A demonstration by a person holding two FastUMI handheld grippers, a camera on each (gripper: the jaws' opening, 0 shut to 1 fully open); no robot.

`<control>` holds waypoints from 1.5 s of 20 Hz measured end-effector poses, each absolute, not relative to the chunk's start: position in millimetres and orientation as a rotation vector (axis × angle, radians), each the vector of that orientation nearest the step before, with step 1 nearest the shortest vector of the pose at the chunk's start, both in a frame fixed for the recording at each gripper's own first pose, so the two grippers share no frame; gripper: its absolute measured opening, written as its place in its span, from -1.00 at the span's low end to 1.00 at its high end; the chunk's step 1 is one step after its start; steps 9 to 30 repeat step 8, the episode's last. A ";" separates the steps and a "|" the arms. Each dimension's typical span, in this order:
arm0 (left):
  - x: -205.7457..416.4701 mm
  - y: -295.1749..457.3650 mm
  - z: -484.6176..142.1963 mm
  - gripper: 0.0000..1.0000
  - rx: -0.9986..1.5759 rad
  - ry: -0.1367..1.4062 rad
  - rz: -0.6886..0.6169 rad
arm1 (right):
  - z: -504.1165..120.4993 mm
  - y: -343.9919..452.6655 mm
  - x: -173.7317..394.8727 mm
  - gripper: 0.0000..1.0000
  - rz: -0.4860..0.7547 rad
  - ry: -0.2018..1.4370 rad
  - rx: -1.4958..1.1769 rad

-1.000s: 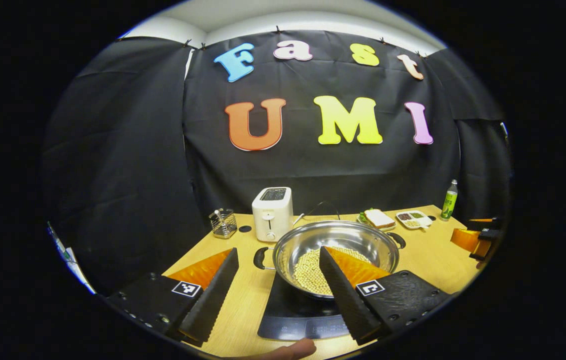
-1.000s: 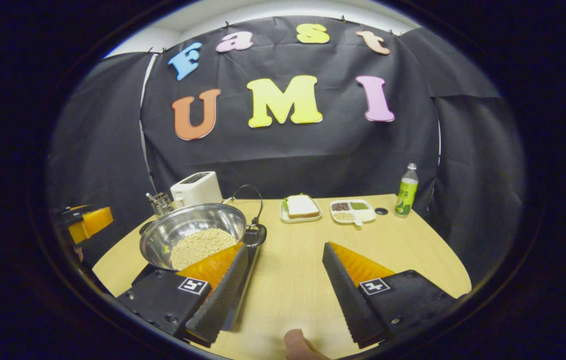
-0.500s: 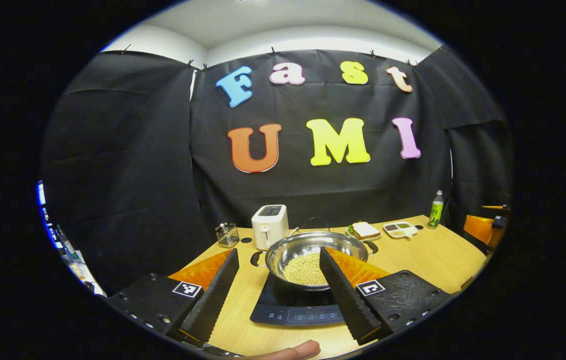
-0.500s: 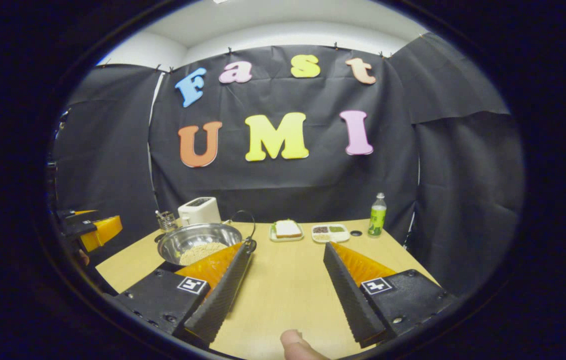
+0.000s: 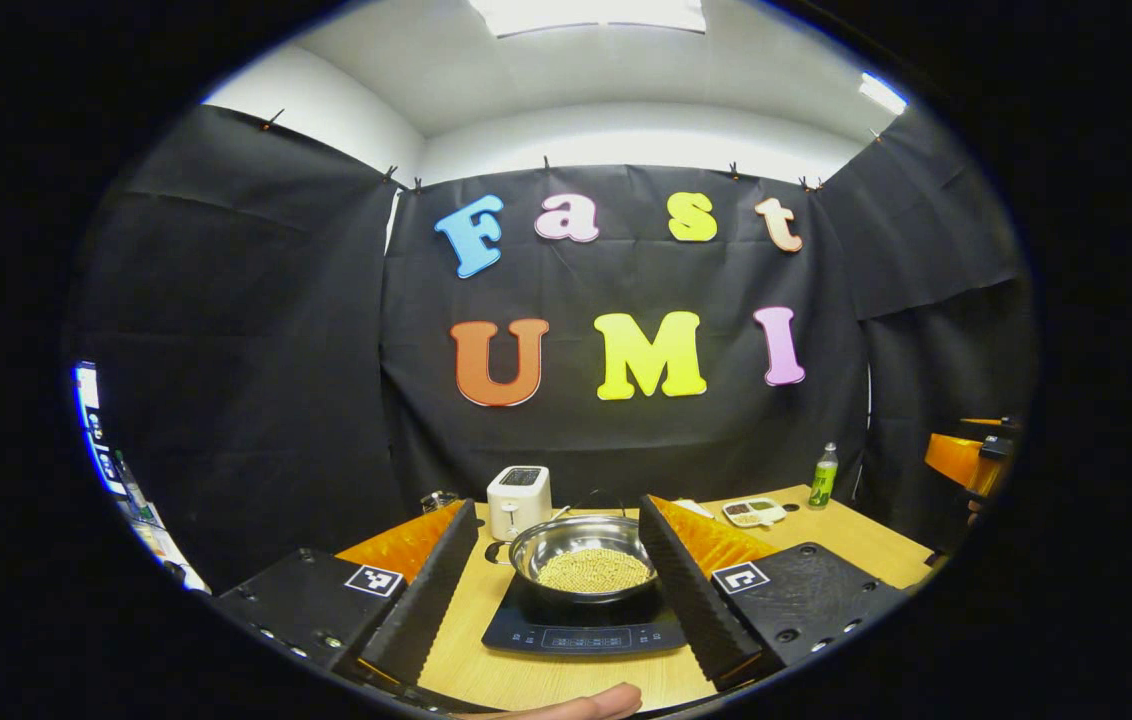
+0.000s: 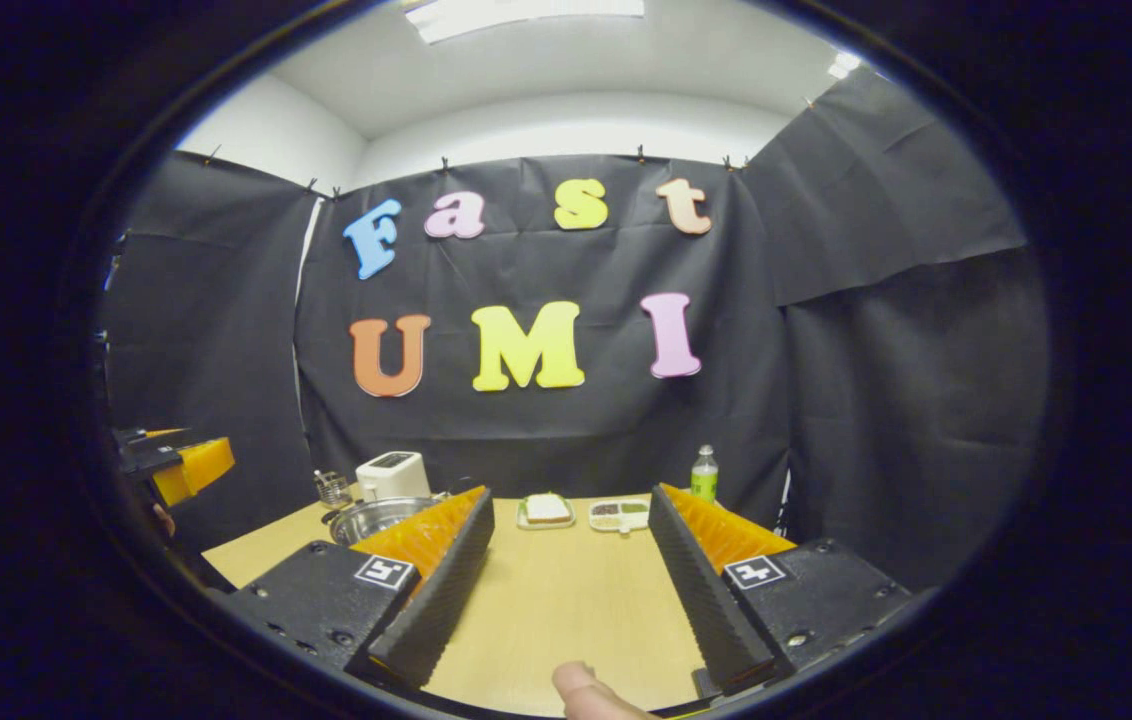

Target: First push the handle of the pot to place it horizontally, then grasp the pot with both hands and set it on the induction cooktop.

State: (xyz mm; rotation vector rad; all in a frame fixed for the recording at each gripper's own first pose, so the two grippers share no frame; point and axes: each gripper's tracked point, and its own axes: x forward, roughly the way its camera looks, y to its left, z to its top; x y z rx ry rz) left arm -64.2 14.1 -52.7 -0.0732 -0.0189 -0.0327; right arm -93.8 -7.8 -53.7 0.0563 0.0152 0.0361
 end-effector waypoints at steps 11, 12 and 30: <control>-112.1 1.7 -2.0 0.92 -0.097 -0.148 -0.092 | -38.9 -44.5 -125.2 0.93 -0.048 -0.026 0.076; -112.1 1.7 -2.0 0.92 -0.097 -0.148 -0.092 | -38.9 -44.5 -125.2 0.93 -0.048 -0.026 0.076; -112.1 1.7 -2.0 0.92 -0.097 -0.148 -0.092 | -38.9 -44.5 -125.2 0.93 -0.048 -0.026 0.076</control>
